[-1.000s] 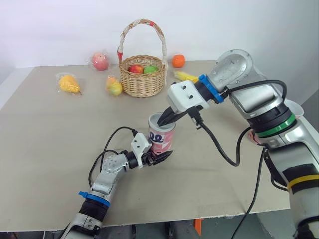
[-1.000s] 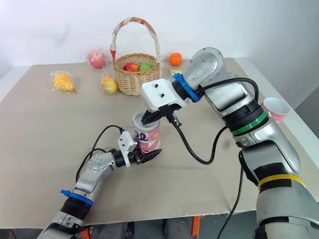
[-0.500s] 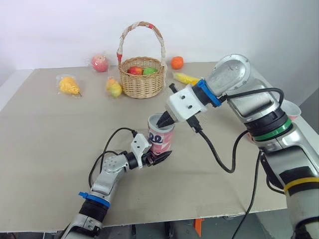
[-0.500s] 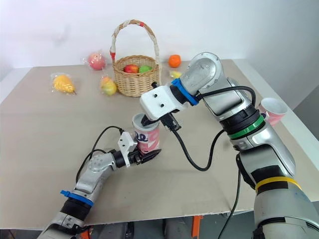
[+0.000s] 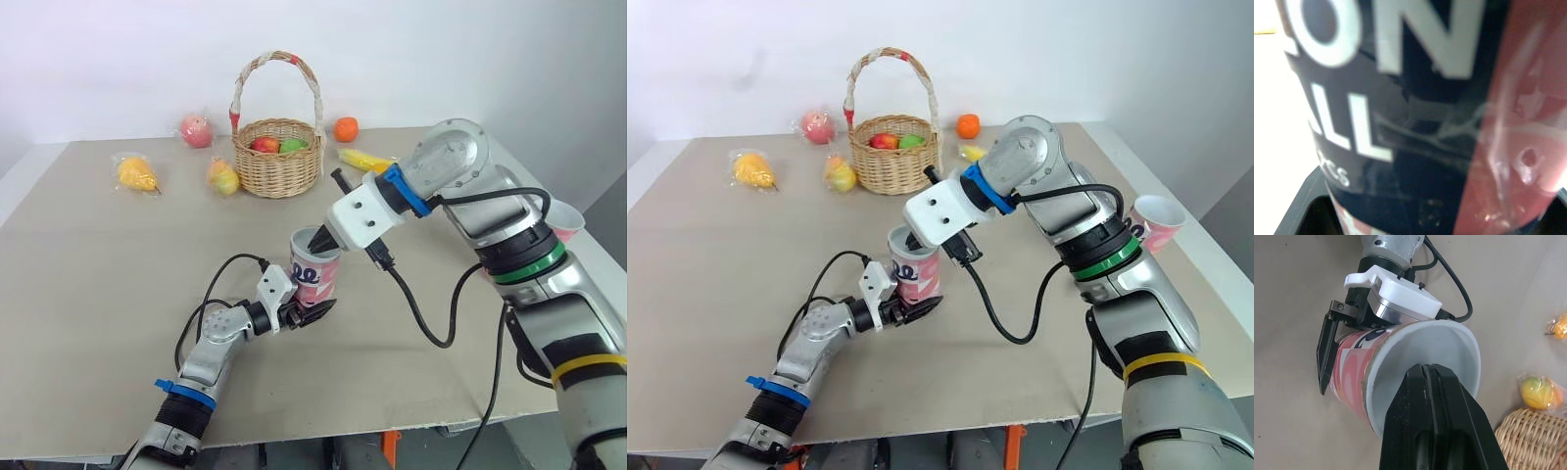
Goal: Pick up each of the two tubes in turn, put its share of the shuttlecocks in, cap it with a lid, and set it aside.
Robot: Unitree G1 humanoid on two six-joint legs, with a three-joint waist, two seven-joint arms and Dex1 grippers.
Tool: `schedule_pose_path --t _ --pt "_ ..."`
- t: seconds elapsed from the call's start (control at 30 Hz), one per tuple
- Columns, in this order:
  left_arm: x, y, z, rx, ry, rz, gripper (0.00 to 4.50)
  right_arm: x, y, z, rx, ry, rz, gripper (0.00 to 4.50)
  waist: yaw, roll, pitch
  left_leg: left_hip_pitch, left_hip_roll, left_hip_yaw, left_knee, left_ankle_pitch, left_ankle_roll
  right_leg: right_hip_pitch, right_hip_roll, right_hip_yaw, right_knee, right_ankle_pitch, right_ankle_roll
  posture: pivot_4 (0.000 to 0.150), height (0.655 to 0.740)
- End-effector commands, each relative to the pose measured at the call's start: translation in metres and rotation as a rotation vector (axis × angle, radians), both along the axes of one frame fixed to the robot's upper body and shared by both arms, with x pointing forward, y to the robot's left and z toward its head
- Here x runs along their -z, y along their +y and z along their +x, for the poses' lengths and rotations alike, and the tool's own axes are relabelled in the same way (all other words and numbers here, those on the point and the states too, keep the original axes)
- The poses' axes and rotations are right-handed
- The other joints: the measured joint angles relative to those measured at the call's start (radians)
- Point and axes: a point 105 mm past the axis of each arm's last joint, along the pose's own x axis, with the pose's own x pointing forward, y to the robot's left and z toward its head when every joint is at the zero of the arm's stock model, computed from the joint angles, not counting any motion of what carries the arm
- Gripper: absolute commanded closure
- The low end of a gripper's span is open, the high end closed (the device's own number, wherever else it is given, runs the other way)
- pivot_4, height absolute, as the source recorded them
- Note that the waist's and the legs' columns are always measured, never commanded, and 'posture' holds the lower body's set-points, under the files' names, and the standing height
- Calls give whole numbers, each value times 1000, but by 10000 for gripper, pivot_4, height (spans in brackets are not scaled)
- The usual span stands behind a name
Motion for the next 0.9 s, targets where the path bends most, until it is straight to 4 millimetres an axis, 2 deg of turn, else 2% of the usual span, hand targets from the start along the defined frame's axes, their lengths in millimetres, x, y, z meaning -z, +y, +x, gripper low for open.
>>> schedule_pose_path --t 0.03,0.1,0.27,0.4,0.47,0.57,0.73,0.83,0.9 --pt "4 -4 -5 18 23 -7 12665 62 -10 -2 21 122 -201 44170 0 0 0 2 0 0 0 -1 0 1 0 0 0 0 0 1500 7400" --pt "4 -4 -5 17 23 -7 12665 65 -9 0 22 109 -207 44170 0 0 -1 9 1 -1 -2 -3 0 7 0 0 0 -3 -1 1500 7400" --pt "4 -4 -4 18 21 -9 12665 74 -11 7 29 68 -239 44170 0 0 -6 12 1 -1 -3 -4 -2 8 0 0 0 -5 -2 1500 7400" --pt "4 -5 -5 17 21 -9 12665 76 -11 4 20 85 -237 44170 -1 0 -8 15 2 -1 -3 -5 -2 7 1 0 0 -5 -2 1500 7400" --pt "4 -5 -5 18 22 -10 12665 71 -6 -2 12 138 -196 44170 -1 0 -10 16 2 -1 -3 -5 -2 7 0 0 0 -5 -2 1500 7400" --pt "4 -5 -5 17 21 -10 12665 50 -1 -8 18 188 -117 44170 -1 -1 -10 16 2 -1 -4 -5 -3 7 0 0 0 -6 -3 1500 7400" --pt "4 -2 -6 19 20 -8 12665 -5 -2 -13 83 344 162 44170 2 -3 -6 10 0 -1 -9 -5 -3 5 -2 0 0 -8 -2 1500 7400" --pt "3 0 -7 29 21 -4 12665 -36 -8 -10 129 410 335 35076 2 -3 0 6 -3 -1 -12 -5 -3 1 -5 0 0 -9 -5 1500 7400" --pt "2 1 -8 43 19 0 12665 -62 -13 -11 154 465 484 26812 4 -3 0 -1 -4 -3 -12 -6 -2 -4 -7 -1 0 -6 -3 1500 7400"
